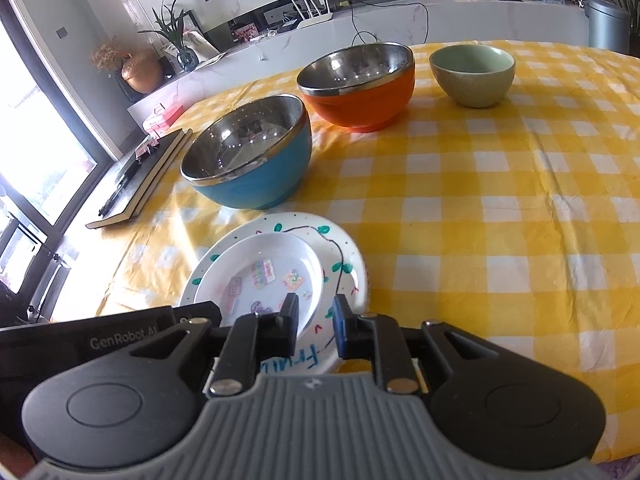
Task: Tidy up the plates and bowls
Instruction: 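Lift the sticker plate with the left gripper onto the painted plate, release, then move the left gripper to the blue steel bowl rim and grasp it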
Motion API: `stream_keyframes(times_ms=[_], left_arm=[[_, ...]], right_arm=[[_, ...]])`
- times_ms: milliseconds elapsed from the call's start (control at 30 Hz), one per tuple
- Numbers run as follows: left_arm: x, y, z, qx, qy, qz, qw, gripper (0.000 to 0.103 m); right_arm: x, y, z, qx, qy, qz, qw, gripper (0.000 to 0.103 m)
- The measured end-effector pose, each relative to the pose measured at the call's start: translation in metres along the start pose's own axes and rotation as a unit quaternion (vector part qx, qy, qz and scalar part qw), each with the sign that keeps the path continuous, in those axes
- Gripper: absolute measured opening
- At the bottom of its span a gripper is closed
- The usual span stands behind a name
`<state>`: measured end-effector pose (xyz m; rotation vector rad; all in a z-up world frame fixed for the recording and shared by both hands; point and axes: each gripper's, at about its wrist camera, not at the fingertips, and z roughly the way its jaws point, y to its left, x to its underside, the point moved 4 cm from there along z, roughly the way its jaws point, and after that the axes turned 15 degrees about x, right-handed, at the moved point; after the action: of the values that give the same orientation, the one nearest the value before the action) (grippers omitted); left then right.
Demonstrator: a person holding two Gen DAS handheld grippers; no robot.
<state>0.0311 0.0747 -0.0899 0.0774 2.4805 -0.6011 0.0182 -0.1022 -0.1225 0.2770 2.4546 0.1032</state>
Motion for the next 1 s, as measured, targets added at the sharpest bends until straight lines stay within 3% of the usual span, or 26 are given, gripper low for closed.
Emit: stream_keyframes(times_ms=[267, 467, 667, 733, 1000], left_arm=[[-0.012, 0.0, -0.008, 0.004, -0.024, 0.0, 0.9997, 0.034], [-0.031, 0.004, -0.015, 0.007, -0.046, -0.002, 0.9989, 0.042], [-0.053, 0.009, -0.016, -0.013, -0.064, 0.001, 0.9979, 0.046], [-0.061, 0.013, -0.016, -0.015, -0.071, -0.005, 0.9973, 0.047], [-0.093, 0.031, -0.012, -0.034, -0.1, -0.034, 0.9938, 0.06]], right_arm=[[-0.015, -0.008, -0.012, 0.0, -0.034, 0.011, 0.999, 0.028], [-0.034, -0.013, -0.012, 0.011, -0.048, 0.026, 0.998, 0.043], [-0.056, -0.002, -0.013, 0.017, -0.065, 0.019, 0.998, 0.051], [-0.062, 0.002, -0.014, 0.024, -0.079, 0.015, 0.996, 0.064], [-0.09, 0.021, -0.003, 0.029, -0.082, 0.015, 0.996, 0.065]])
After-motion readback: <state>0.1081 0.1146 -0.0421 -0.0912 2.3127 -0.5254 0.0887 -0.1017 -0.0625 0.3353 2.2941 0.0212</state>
